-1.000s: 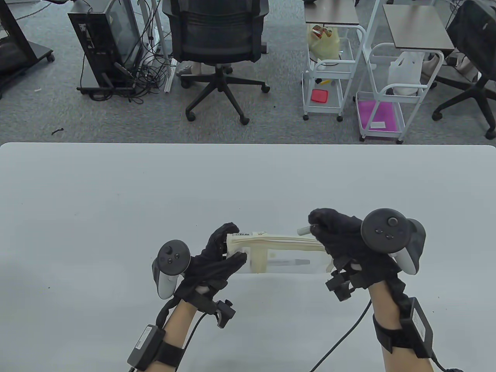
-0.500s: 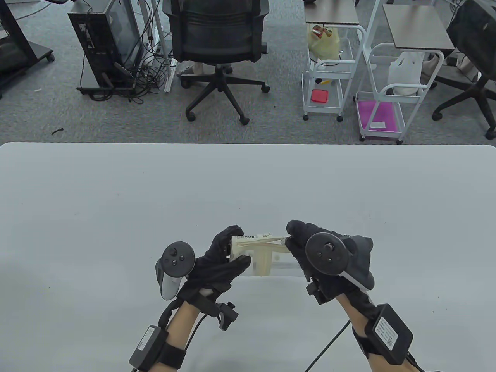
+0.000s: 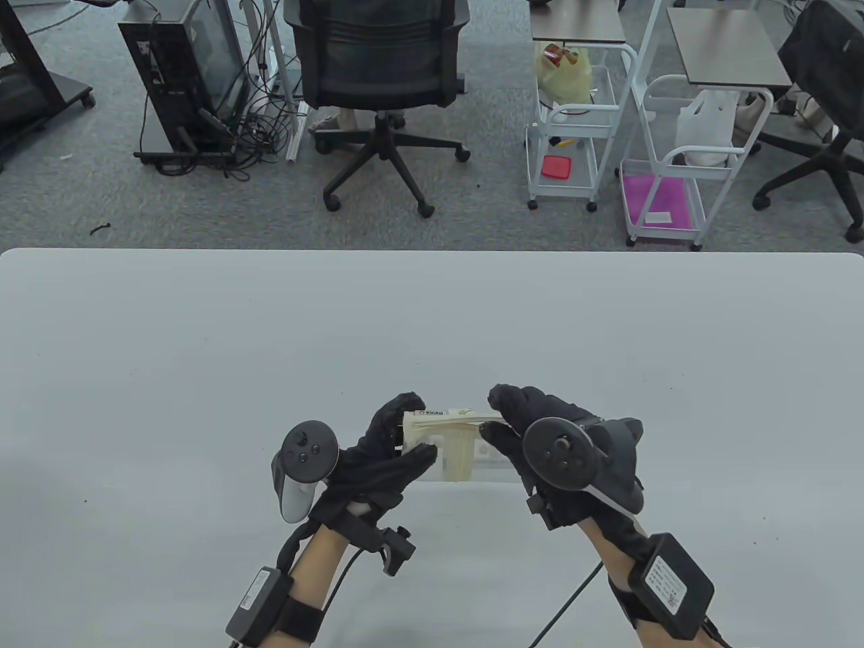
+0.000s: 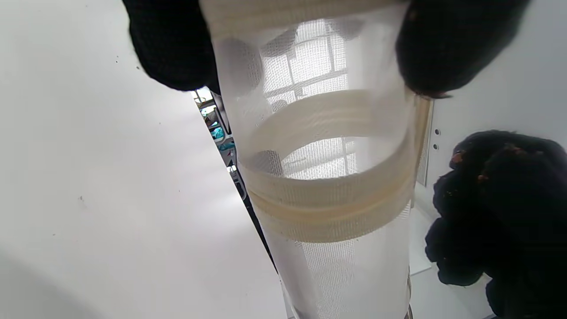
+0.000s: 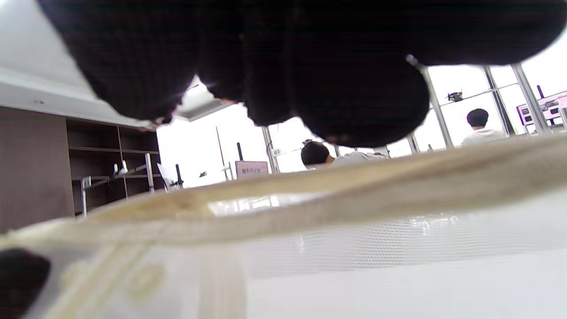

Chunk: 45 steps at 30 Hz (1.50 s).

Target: Put marker and eraser into the pencil pouch

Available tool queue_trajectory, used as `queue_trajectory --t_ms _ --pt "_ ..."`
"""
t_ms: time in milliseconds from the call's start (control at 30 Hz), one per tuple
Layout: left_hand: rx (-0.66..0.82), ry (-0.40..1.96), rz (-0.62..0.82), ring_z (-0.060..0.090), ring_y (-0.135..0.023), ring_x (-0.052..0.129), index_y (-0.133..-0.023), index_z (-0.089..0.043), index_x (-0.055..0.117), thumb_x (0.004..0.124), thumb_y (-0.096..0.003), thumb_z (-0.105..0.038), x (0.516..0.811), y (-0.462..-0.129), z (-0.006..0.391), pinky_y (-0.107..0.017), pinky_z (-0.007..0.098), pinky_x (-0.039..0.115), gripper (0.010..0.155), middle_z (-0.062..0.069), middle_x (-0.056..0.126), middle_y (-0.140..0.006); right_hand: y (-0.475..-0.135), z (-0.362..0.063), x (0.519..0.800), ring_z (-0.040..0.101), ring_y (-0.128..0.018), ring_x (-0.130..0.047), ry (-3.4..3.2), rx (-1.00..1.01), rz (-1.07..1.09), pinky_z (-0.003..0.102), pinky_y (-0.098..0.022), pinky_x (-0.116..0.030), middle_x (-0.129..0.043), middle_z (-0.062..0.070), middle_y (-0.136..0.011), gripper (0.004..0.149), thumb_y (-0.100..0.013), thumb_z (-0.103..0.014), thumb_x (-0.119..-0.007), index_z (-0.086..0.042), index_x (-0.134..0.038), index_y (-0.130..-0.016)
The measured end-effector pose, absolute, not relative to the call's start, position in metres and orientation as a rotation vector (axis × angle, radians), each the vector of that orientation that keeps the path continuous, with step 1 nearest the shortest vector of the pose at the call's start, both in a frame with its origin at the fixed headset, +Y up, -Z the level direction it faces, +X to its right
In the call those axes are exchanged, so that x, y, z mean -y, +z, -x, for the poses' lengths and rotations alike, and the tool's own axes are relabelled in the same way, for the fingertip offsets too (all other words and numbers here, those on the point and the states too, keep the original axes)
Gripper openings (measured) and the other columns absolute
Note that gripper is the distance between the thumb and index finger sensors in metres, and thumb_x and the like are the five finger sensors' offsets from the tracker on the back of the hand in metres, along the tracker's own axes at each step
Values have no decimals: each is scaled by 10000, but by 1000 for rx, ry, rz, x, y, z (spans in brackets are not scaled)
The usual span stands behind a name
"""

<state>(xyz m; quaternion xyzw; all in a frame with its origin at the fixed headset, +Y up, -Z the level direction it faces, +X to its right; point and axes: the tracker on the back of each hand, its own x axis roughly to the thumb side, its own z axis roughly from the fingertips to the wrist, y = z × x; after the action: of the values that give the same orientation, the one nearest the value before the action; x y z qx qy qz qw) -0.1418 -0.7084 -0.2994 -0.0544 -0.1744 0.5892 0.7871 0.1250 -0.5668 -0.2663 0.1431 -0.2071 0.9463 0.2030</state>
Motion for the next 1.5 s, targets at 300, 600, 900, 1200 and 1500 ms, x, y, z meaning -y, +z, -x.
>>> queue_trajectory --t_ms 300,600,900,1200,1500 --pt "389 1291 113 332 -891 839 -1110 -386 432 760 -444 -605 707 -300 142 -574 412 843 774 143 559 -1159 -268 -216 568 412 -751 -883 2248 486 -211 565 -496 -747 -738 148 -960 750 -363 -505 -844 -237 -633 -1032" --pt "372 1317 97 334 -891 839 -1110 -385 430 761 -445 -604 708 -301 147 -576 413 842 775 146 557 -1161 -300 -284 663 519 -1080 -312 1971 42 -223 677 -693 -439 -147 129 -1149 1029 -317 -641 -840 -331 -268 -1113" --pt "354 1300 101 335 -890 843 -1110 -380 431 761 -445 -600 710 -300 145 -575 415 844 775 148 558 -1161 -314 -253 707 555 -1073 -284 1740 -331 -397 708 -685 -444 -80 144 -1133 1080 -310 -606 -891 -371 -192 -1100" --pt "346 1331 161 382 -957 804 -1149 -315 355 749 -451 -602 714 -303 143 -630 473 805 851 183 491 -1206 -312 -243 712 454 -922 -705 1620 -196 -335 567 -552 -741 -419 144 -1113 745 -376 -383 -927 -391 -544 -1015" --pt "365 859 -241 481 -1143 396 -1169 -279 320 699 -455 -635 637 -277 121 -767 697 382 884 180 325 -1254 -311 -252 711 446 -896 -731 1655 -143 -277 563 -535 -750 -458 151 -1097 748 -362 -383 -931 -341 -559 -1010"
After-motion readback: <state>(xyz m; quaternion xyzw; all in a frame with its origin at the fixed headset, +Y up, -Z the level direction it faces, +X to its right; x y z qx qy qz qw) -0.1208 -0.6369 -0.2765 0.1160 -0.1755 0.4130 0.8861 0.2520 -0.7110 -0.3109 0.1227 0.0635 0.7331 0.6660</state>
